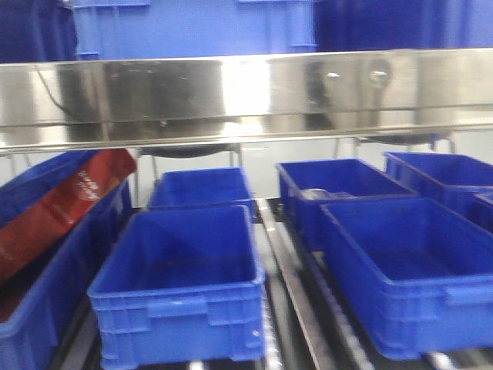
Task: Place valve from conveyor to right shelf box
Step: 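Drive up to the steel shelf and position grippers over blue bins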
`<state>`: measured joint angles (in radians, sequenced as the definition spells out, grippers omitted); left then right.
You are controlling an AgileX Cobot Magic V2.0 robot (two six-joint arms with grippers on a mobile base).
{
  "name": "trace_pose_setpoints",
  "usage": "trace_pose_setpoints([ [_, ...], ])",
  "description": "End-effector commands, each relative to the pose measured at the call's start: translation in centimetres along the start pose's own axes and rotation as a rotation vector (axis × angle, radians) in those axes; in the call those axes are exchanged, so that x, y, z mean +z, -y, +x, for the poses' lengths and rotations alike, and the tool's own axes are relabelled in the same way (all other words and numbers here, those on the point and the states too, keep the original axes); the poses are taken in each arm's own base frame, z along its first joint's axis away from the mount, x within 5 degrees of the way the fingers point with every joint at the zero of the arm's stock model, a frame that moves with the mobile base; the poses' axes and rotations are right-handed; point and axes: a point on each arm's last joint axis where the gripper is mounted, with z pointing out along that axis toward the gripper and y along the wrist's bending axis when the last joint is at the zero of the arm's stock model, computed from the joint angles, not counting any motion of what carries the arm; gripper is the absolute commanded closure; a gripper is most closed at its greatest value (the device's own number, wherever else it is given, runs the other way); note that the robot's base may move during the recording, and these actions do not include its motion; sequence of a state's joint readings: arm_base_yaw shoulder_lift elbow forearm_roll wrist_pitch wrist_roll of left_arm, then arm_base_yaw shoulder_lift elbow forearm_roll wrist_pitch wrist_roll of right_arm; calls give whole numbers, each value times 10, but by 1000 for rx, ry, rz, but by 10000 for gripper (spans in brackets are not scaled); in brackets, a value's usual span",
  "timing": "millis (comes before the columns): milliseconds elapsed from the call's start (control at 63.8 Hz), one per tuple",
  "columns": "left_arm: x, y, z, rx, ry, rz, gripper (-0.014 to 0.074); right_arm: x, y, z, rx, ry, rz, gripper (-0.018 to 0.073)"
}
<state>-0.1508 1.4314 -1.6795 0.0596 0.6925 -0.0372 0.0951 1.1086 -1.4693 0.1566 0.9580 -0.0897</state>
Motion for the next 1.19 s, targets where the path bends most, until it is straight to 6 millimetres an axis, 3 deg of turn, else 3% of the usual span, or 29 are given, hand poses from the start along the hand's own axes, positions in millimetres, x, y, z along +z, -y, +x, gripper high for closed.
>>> trace_pose_setpoints([
  [0, -9, 1, -10, -7, 81, 7, 708, -9, 0, -10, -5, 97, 9, 711],
  [1176, -8, 1, -10, -6, 83, 7, 708, -9, 0, -10, -5, 97, 9, 711],
])
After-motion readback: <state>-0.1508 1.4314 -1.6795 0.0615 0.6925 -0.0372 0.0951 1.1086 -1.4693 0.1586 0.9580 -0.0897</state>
